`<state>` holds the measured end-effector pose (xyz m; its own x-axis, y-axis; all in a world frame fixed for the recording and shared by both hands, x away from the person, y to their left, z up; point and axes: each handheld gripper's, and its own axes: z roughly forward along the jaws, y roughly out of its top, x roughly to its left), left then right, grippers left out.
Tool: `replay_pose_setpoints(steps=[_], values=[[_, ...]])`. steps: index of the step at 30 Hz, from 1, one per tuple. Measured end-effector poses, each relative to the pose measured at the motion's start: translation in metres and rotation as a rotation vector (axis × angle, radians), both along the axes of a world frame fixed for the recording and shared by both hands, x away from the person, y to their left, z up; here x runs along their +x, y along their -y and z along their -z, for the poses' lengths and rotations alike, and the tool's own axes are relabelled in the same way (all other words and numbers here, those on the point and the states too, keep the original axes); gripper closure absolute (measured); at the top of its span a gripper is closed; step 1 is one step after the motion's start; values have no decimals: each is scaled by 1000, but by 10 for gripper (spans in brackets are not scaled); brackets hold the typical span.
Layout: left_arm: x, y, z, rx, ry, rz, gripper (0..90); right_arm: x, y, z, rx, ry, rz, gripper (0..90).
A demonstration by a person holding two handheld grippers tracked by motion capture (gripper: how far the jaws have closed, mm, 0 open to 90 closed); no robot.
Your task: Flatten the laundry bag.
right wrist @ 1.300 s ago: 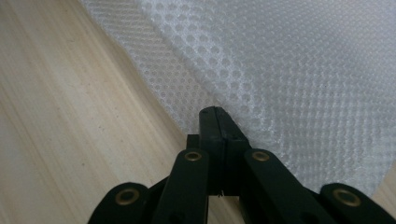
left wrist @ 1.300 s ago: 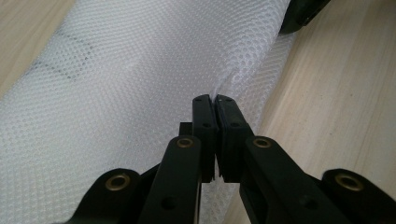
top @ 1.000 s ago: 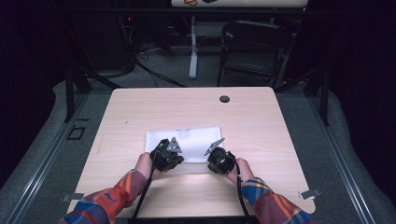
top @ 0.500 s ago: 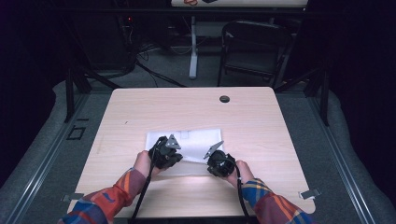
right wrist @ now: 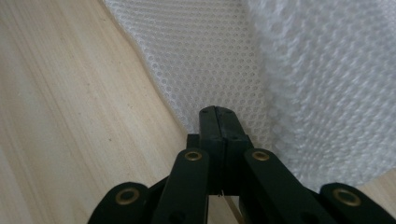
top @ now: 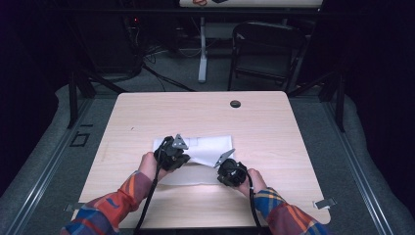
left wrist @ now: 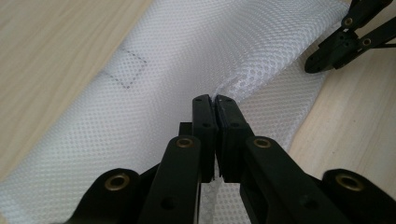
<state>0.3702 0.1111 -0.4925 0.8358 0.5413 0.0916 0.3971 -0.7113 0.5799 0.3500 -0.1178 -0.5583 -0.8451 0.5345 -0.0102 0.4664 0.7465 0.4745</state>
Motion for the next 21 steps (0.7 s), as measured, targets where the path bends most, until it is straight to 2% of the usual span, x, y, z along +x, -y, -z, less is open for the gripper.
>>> replay_pose_setpoints(steps=[2, 8, 10, 11, 17, 21], values=[[1, 0, -4, -19, 10, -9, 876, 0, 0, 0, 0, 2, 2, 900], [5, -3, -17, -39, 28, -30, 876, -3, 1, -1, -12, -22, -12, 900], [6, -3, -20, -33, 40, -34, 877, -4, 0, -2, -21, -27, -21, 900], [8, -3, -22, -33, 34, -28, 876, -5, 0, -2, -27, -26, -20, 900], [15, -3, -32, -29, 55, -45, 876, -8, 2, -2, -15, -51, -13, 900], [20, -3, -36, -31, 71, -54, 876, -12, 1, -2, -25, -41, -15, 900]])
